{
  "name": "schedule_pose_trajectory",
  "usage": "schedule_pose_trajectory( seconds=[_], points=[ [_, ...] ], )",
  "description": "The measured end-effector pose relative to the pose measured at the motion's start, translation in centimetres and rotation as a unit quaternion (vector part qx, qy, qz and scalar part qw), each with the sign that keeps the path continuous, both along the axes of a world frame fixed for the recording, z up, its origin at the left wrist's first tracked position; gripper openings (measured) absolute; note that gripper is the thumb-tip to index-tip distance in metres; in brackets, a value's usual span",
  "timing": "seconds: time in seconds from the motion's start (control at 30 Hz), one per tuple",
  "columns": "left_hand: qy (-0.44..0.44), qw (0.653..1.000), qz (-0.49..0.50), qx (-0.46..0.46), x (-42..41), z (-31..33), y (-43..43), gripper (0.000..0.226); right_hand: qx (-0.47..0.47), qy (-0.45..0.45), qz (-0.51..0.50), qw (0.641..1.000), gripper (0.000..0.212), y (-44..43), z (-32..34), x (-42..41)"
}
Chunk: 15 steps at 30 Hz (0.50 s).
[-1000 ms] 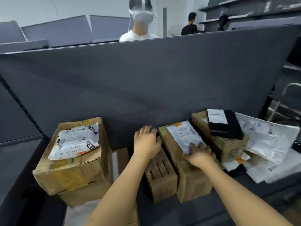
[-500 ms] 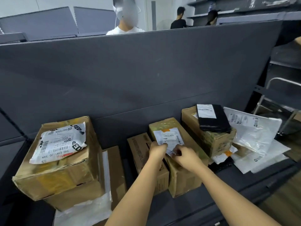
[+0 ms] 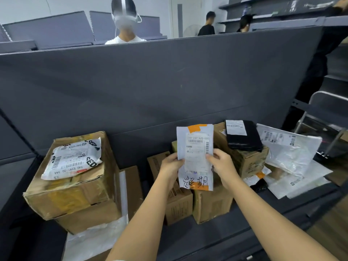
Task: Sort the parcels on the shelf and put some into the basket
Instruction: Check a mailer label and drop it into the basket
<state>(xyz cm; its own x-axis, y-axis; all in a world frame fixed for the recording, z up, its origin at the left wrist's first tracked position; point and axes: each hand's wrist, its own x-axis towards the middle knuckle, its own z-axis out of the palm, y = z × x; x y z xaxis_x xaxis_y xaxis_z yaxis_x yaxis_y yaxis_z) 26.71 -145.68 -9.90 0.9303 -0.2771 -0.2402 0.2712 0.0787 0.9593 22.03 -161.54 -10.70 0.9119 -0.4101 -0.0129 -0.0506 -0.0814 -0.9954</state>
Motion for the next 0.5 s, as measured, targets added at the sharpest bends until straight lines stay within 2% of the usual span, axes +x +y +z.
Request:
schedule_pose_trajectory(
  seconds=[0.23, 0.43, 0.5],
  points=[
    [-0.069, 0.997, 0.025, 0.033, -0.4, 2.4, 1.0, 0.019, -0.010, -0.090, 0.044, 0.995, 0.017, 0.6, 2.4, -0.1],
    [-0.146, 0.981, 0.043, 0.117, -1.1, 4.2, 0.0, 0.006, 0.053, -0.062, 0.038, 0.996, 0.021, 0.3, 3.0, -0.3],
    [-0.155, 0.978, 0.040, 0.136, -1.6, 4.7, -1.0, 0.011, 0.073, -0.045, 0.023, 0.996, 0.024, -0.1, 2.8, -1.0]
  ],
)
